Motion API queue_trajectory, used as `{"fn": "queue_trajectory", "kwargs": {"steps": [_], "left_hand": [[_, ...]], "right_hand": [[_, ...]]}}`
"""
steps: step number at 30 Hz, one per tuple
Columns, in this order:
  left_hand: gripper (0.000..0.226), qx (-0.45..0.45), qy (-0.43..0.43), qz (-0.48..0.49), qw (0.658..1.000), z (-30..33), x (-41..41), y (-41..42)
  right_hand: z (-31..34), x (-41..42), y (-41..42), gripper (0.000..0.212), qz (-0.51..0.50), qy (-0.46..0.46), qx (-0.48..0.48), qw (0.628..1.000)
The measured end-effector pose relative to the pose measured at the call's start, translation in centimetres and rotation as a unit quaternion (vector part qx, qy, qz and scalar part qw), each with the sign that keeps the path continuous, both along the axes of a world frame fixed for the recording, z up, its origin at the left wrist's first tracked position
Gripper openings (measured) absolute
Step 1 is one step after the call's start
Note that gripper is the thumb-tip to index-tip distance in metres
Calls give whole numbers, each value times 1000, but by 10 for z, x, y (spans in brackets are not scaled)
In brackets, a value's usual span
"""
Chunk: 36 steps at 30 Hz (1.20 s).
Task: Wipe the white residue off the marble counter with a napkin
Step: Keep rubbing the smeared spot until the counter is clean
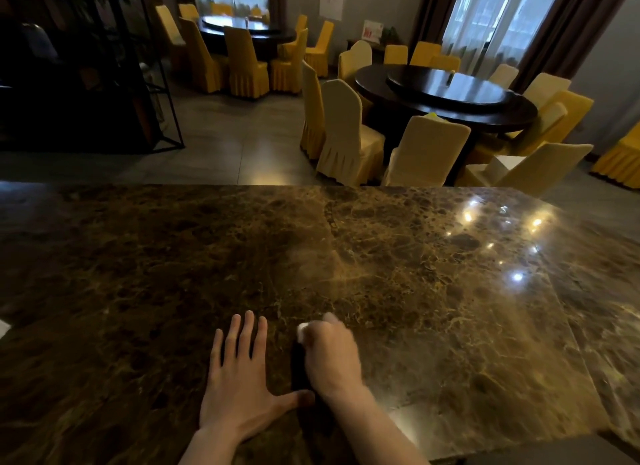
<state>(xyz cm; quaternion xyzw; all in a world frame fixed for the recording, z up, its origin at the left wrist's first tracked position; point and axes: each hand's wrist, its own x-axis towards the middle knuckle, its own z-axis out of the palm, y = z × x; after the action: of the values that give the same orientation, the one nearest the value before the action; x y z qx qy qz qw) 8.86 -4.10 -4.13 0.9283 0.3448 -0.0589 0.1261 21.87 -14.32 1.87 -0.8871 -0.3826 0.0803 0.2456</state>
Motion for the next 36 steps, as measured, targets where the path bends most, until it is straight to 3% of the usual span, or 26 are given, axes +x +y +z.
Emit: {"fn": "queue_trajectory", "kwargs": {"steps": [4, 6, 9, 15, 17, 20, 22, 24, 27, 29, 31, 33, 36], "left_hand": [[148, 1, 9, 0, 1000, 1, 1, 1], [152, -11, 1, 3, 1000, 2, 1, 0], [153, -12, -7, 8, 1000, 3, 2, -2], [154, -8, -2, 7, 1000, 3, 1, 0], [152, -12, -10, 6, 1000, 1, 1, -1], [150, -7, -18, 7, 1000, 0, 1, -1], [150, -6, -26, 9, 1000, 1, 1, -1], [149, -7, -24, 9, 1000, 1, 1, -1], [149, 3, -13, 9, 1000, 2, 1, -1], [150, 5, -17, 11, 1000, 3, 2, -2], [151, 0, -29, 16, 999, 3, 2, -2], [150, 1, -30, 19, 999, 1, 3, -2], [148, 4, -25, 17, 1000, -1, 1, -1]], "right_hand": [[0, -2, -8, 12, 134, 28, -29, 990], [3, 18, -15, 14, 112, 8, -33, 993], [3, 24, -7, 18, -14, -35, 1, 999], [-11, 10, -26, 17, 116, -6, -21, 993], [-10, 45, -43, 18, 40, -24, -26, 999], [-5, 95, -66, 17, -150, -26, -25, 988], [-5, 97, -63, 19, -195, -25, -6, 981], [-11, 69, -49, 17, -134, -15, 12, 991], [-23, 15, -48, 14, 47, -14, 14, 999], [-25, 25, -69, 21, 87, -33, 6, 996], [-21, 59, -93, 27, 16, -52, 5, 998], [-11, 97, -111, 17, -103, -55, -11, 993], [-7, 98, -95, 16, -206, -65, -6, 976]]}}
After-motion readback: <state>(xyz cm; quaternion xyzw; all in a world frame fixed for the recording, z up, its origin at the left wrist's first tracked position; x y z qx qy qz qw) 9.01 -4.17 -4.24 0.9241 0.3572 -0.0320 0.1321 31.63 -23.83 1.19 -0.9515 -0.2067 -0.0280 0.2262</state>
